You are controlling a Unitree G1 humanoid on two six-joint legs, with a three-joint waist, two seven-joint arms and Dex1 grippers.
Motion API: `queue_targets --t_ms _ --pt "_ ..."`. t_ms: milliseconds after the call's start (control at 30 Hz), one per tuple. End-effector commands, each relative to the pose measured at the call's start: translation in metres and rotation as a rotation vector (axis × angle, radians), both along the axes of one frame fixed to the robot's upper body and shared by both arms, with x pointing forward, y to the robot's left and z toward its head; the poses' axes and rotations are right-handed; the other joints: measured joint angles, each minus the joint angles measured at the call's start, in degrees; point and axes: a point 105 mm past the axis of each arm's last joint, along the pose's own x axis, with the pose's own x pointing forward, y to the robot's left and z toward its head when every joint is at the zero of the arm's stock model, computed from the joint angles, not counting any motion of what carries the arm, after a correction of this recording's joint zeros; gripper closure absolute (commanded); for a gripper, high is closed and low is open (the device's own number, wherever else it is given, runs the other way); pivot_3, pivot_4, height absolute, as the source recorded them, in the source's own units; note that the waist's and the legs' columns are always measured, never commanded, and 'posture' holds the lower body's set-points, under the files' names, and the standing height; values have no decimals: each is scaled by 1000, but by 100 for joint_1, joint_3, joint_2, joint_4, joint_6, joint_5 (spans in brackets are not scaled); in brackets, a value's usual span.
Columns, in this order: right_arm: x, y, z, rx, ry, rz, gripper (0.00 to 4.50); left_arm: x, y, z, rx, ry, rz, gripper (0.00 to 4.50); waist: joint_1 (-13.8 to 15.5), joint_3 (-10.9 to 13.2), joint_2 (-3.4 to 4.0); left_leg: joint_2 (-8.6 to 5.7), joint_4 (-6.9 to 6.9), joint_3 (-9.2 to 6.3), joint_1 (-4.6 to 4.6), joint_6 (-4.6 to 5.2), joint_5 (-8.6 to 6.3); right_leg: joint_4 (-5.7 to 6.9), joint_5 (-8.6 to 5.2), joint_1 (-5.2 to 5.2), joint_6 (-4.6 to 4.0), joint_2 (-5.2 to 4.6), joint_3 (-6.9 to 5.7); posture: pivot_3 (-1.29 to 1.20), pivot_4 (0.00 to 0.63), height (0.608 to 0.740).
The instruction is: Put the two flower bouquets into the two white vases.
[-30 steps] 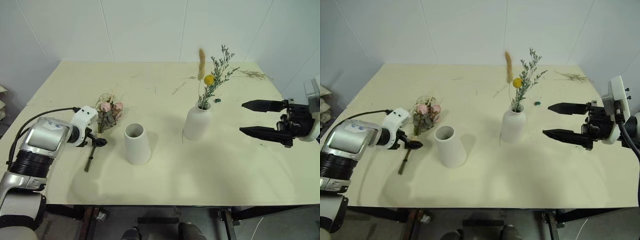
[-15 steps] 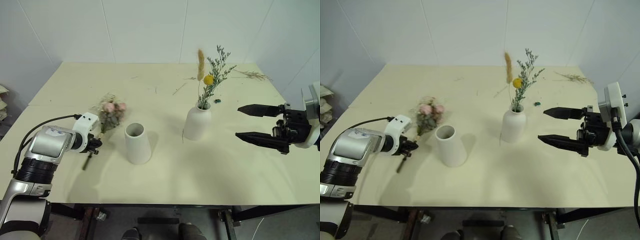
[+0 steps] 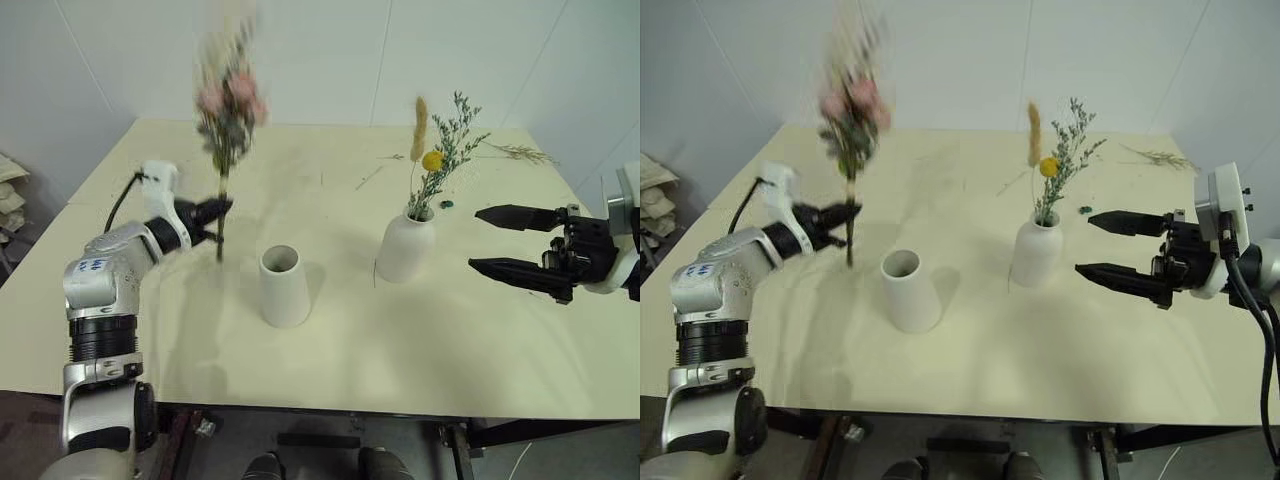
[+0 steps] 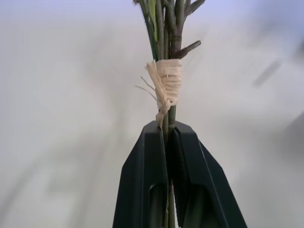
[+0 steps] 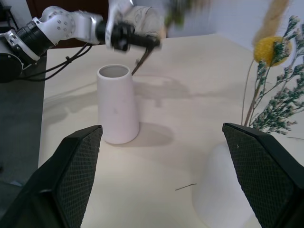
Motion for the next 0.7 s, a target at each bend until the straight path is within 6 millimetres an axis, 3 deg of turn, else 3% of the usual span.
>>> queue_targets --t_ms 33,300,567,700 --pt "-8 5 8 -3 -20 39 224 -42 -16 43 -62 -254 -243 4460 -38 0 1 0 0 2 1 1 -1 1 -1 0 0 0 0 0 150 740" --pt "-10 15 -3 -29 3 72 224 -61 -27 60 -85 -293 -406 4460 -30 0 0 0 14 3 9 5 3 12 4 8 2 3 2 0 150 740" --pt "-7 17 -3 -10 -2 63 224 -70 -50 47 -116 -252 -523 4460 -26 0 0 0 17 2 8 5 3 9 7 10 3 3 2 0 150 740" --pt "-6 18 -2 1 -15 53 224 -68 -57 31 -90 -251 -545 4460 -31 0 0 1 16 3 9 6 3 9 7 10 3 3 2 0 150 740"
